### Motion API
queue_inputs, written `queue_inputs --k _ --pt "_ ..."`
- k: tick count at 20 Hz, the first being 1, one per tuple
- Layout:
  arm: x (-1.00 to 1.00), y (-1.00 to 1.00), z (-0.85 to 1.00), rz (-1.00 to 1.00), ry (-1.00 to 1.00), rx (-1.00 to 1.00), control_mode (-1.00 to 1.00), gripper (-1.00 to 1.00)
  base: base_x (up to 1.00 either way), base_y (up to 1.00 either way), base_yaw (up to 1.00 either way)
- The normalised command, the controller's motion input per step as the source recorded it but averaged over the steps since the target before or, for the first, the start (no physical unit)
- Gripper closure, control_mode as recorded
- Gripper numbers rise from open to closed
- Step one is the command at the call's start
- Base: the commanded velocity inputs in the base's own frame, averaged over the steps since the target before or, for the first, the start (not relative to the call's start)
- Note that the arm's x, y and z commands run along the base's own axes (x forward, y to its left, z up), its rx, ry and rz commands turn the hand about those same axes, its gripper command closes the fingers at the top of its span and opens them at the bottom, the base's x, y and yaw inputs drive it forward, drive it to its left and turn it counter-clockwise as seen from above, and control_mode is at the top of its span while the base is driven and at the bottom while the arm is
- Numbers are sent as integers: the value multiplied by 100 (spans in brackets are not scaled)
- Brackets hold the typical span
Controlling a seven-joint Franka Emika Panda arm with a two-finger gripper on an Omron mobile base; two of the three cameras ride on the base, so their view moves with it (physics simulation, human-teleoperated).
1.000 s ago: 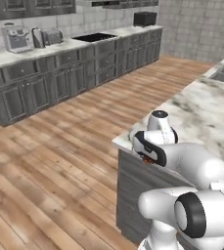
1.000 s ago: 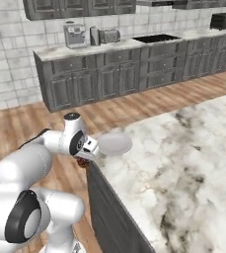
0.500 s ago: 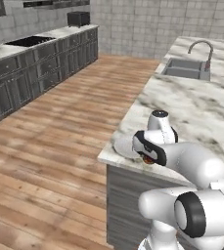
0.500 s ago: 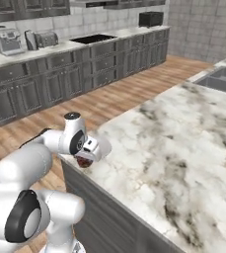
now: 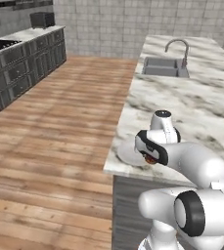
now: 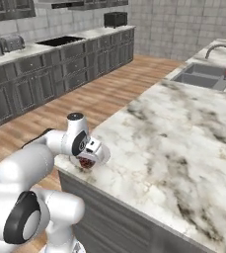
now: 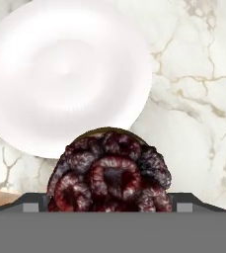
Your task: Take the baked cake out of the oven and place it on the plate for cooling. Then close the oven door.
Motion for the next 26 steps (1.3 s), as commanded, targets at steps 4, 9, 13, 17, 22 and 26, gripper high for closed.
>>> queue_inputs --k 4,9,13,17,22,26 --pt "0 0 0 0 0 0 100 100 12 49 -37" --pt "0 0 0 0 0 0 100 100 9 50 -36" --pt "0 0 0 0 0 0 100 100 11 46 -25" --pt "0 0 0 0 0 0 100 100 9 32 -14" --pt "0 0 0 0 0 0 100 100 5 10 -1" --pt "0 0 0 0 0 0 100 100 0 0 0"
